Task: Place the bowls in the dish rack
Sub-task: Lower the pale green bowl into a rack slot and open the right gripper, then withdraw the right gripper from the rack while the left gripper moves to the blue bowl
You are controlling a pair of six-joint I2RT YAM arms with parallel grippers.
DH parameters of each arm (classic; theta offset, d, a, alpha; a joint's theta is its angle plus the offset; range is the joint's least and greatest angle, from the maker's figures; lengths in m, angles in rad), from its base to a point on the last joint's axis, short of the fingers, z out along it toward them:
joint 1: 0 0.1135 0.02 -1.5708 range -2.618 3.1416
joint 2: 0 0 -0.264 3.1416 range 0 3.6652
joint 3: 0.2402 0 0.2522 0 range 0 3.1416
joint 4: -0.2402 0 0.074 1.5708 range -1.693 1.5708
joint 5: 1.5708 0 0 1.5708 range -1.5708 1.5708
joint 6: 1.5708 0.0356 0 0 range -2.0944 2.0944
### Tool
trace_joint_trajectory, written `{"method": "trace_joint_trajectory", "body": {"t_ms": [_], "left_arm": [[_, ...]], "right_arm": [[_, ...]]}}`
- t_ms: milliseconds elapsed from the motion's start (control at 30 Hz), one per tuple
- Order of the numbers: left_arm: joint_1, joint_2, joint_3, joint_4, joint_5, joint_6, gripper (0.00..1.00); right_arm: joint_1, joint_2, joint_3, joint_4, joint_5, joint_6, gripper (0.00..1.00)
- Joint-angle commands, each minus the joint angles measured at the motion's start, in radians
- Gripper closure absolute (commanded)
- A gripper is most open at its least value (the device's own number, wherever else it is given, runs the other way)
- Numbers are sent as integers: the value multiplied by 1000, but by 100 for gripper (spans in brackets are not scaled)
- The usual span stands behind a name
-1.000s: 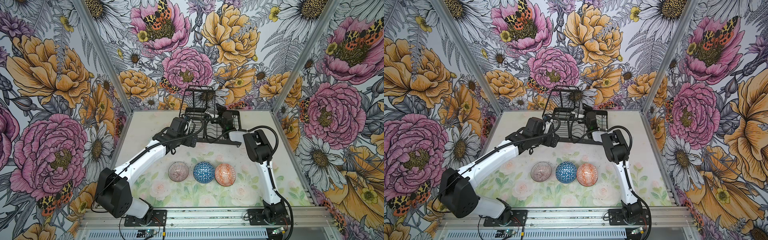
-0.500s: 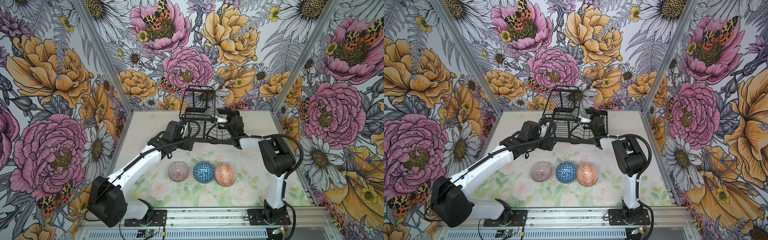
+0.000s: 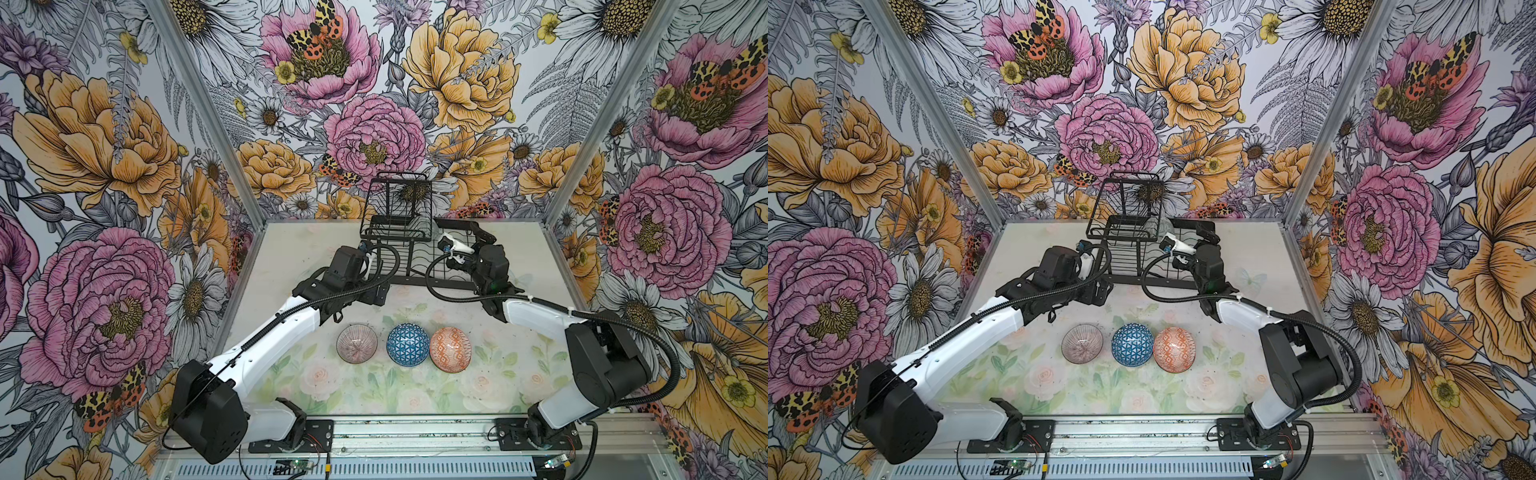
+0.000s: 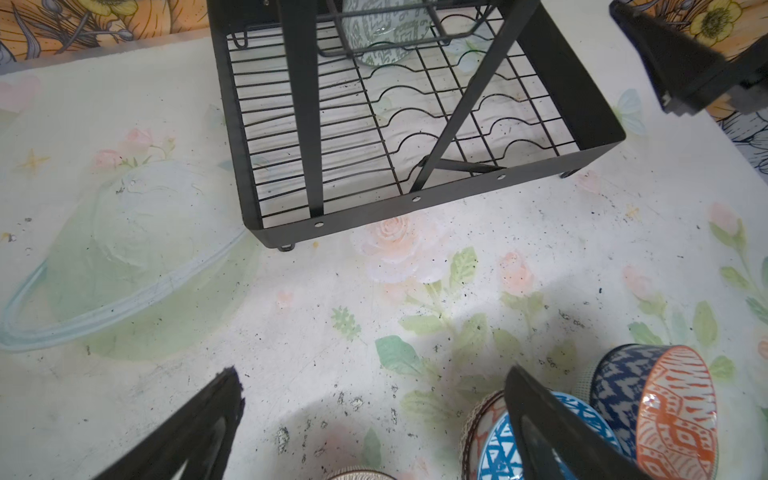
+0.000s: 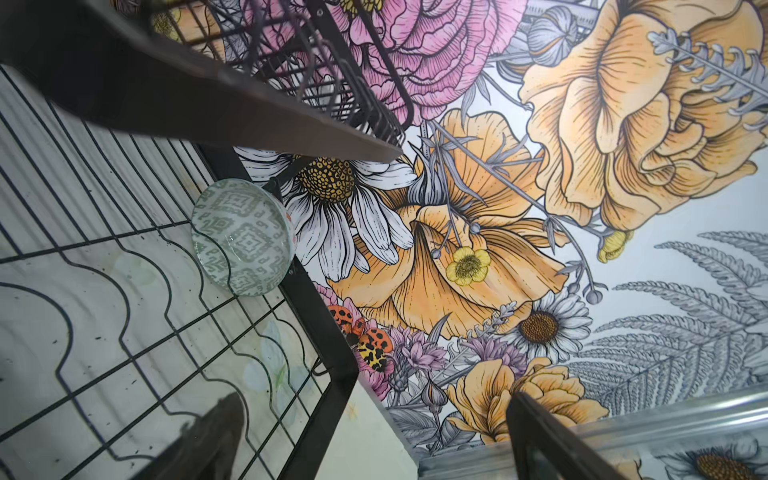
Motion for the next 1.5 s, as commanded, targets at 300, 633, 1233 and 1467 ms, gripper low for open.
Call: {"method": "trace_joint_trajectory", "body": {"t_ms": [300, 633, 1233, 1467], "left_arm": [[-67, -56, -47, -64, -52, -48, 1], [-140, -61, -124, -70, -28, -124, 1], [-262, 40, -193, -50, 7, -261, 33], [-275, 53, -220, -16, 22, -294, 64]], "right_arm": [[46, -214, 216, -902, 65, 729, 1], [25, -194, 267, -1057, -89, 895, 1], [8, -158, 273, -1054, -112, 877, 1], [5, -161, 268, -1053, -120, 875, 1]]}}
